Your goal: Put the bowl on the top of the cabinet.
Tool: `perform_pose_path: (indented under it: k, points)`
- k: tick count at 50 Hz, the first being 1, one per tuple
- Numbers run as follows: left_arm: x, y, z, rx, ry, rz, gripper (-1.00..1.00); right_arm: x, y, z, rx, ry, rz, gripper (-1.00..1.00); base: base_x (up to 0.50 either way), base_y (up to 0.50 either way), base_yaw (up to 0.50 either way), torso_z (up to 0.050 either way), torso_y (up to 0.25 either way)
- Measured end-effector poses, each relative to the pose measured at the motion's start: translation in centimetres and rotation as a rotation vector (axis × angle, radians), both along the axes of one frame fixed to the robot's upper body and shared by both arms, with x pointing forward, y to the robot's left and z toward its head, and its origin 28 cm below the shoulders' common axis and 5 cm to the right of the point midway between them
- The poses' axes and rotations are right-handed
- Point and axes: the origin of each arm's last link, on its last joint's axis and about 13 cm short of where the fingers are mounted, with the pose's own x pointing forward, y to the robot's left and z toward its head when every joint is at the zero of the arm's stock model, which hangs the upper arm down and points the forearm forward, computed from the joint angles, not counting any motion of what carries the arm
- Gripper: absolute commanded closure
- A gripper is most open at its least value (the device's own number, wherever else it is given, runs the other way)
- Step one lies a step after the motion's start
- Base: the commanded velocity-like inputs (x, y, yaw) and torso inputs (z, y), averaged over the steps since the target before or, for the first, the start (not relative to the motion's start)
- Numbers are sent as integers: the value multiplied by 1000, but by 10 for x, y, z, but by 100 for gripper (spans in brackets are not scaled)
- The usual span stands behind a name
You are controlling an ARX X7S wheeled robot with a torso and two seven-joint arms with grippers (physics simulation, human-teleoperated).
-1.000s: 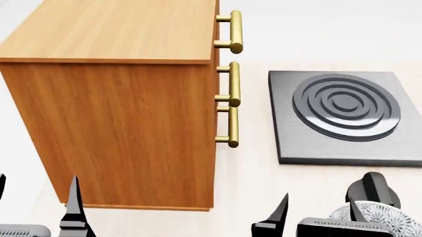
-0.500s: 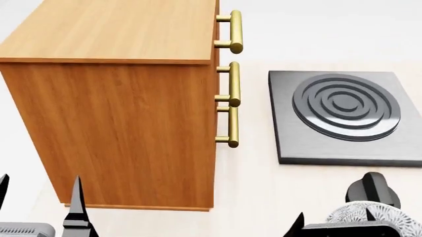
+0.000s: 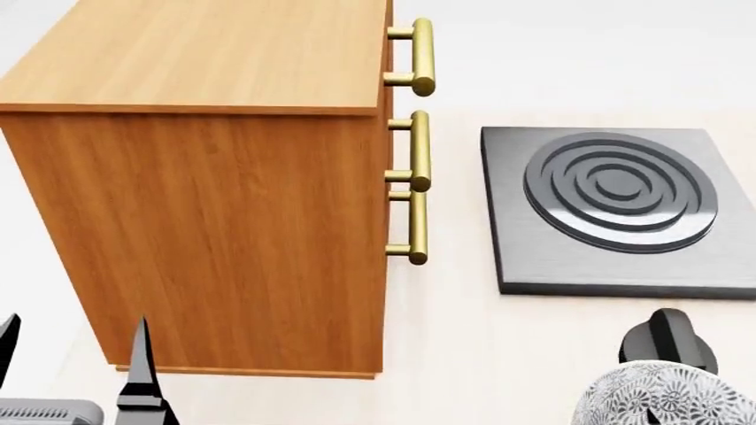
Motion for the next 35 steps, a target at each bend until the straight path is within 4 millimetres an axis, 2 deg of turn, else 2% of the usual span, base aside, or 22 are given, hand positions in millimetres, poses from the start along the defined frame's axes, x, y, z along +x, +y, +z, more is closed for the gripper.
perform_pose_path:
  k: [35]
  points:
    - [0, -1, 0, 4, 1, -1, -100, 0, -4, -22, -30, 87, -8, -100, 0, 0, 0, 0, 0]
